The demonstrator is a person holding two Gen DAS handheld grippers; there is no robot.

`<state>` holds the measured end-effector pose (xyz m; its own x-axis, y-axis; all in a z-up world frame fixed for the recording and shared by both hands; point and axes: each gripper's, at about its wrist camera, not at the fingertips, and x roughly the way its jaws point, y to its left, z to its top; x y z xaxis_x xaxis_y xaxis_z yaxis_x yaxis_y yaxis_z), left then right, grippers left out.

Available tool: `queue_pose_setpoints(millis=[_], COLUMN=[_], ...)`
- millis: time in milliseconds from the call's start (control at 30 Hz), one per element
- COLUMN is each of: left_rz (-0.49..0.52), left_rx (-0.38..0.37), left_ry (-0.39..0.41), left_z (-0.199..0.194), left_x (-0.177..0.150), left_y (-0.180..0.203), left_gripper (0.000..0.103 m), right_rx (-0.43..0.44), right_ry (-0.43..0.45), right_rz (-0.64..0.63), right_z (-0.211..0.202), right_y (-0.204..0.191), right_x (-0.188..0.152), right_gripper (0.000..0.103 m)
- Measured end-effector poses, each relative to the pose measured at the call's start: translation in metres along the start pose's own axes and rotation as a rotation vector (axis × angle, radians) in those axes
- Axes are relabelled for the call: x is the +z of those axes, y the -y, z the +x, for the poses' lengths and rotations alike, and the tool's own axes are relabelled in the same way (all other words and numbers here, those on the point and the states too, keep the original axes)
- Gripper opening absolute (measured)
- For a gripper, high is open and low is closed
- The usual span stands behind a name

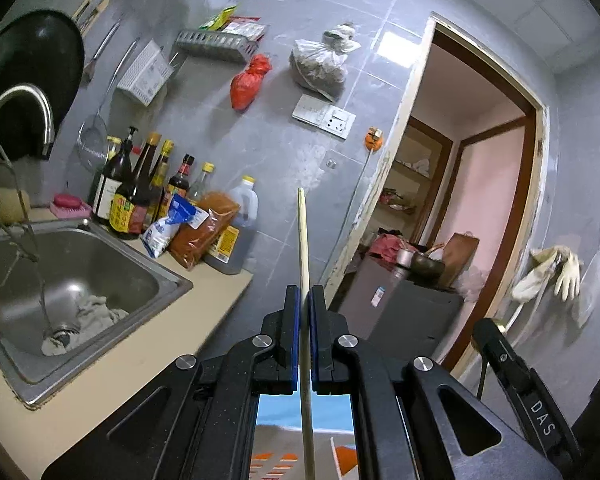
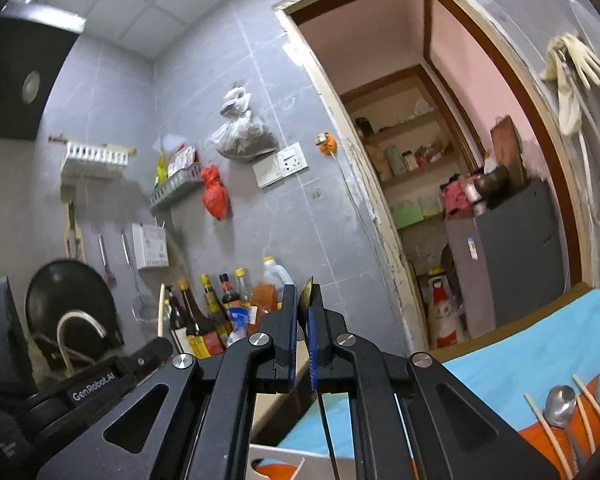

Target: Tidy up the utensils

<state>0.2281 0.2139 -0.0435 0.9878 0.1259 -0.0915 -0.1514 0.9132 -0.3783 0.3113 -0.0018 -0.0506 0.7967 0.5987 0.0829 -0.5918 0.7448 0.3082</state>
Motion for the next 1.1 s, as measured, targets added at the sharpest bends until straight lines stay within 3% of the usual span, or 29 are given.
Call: queue_pose_setpoints(millis=[367,433,467,500,533,633,667,700,833,967,1100], left_rz=[0.094,0.081,0.071,0.059,0.045,0.024,0.023,0.023,0.038,0.060,0.111], left_rx=[-0.025,-0.035,-0.043,-0.046,-0.046,-0.051,-0.052,-0.049,-0.064,-0.082,-0.078], left_ry=[-0.088,-0.110,-0.123,-0.134,-0.143,-0.176,-0.194,-0.200,-0.198,-0.199,-0.189], left_z=[-0.007,-0.011,-0.013,-0.015,-0.018,-0.025,-0.027,-0.030,-0.045,-0.056,-0.064], left_x=[-0.027,-0.028,-0.028,-0.028,-0.027,-0.023,-0.021,-0.019,-0.008,0.002,0.004], left_y=[0.011,0.011,0.011,0.011,0.012,0.017,0.021,0.025,0.048,0.077,0.110], left_gripper=[0.004,0.010,0.015,0.028,0.035,0.038,0.040,0.045,0.068,0.082,0.093], right_rx=[0.042,0.048,0.050,0.049,0.052,0.061,0.056,0.051,0.014,-0.031,-0.083], right_ry=[-0.054,-0.083,-0.095,-0.102,-0.107,-0.130,-0.147,-0.157,-0.194,-0.212,-0.230], right_rz=[-0.013,-0.003,0.008,0.017,0.024,0.037,0.053,0.068,0.094,0.060,0.037], right_z=[-0.005,-0.008,-0.010,-0.012,-0.015,-0.024,-0.028,-0.031,-0.046,-0.069,-0.091], right_y=[0.013,0.016,0.018,0.019,0.020,0.021,0.023,0.026,0.039,0.052,0.072], right_x=[-0.011,-0.010,-0.008,-0.006,-0.005,0.005,0.010,0.014,0.039,0.070,0.091], right_gripper=[0.005,0.008,0.012,0.023,0.026,0.041,0.054,0.062,0.078,0.103,0.103])
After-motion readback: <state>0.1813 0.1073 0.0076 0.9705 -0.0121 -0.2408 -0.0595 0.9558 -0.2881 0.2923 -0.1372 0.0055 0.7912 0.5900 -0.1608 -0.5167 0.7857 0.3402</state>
